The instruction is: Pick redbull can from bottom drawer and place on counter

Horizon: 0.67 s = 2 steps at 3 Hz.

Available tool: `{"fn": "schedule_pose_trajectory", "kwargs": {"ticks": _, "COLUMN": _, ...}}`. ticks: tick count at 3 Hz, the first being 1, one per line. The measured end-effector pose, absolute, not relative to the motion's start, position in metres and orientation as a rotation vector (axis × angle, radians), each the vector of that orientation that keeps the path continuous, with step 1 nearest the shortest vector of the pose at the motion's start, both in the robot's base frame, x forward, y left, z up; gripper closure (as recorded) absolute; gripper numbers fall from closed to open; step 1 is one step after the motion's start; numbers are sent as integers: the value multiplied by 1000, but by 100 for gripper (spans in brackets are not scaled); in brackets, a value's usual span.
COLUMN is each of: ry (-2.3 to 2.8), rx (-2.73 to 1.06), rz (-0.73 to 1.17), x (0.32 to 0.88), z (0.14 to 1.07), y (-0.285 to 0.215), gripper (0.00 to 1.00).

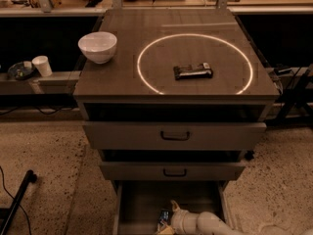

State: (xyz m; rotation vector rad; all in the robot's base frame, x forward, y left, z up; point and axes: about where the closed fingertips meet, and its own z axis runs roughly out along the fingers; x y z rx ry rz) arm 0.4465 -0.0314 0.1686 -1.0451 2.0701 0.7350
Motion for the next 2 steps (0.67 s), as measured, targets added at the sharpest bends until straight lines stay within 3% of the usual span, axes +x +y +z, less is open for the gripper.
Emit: {"fn": "schedule_pose_trajectory", "kwargs": {"ticks": 2, "ry": 2105, "rx": -921, "rz": 712, "x": 438, "z": 156, "y": -29, "gripper": 0}}
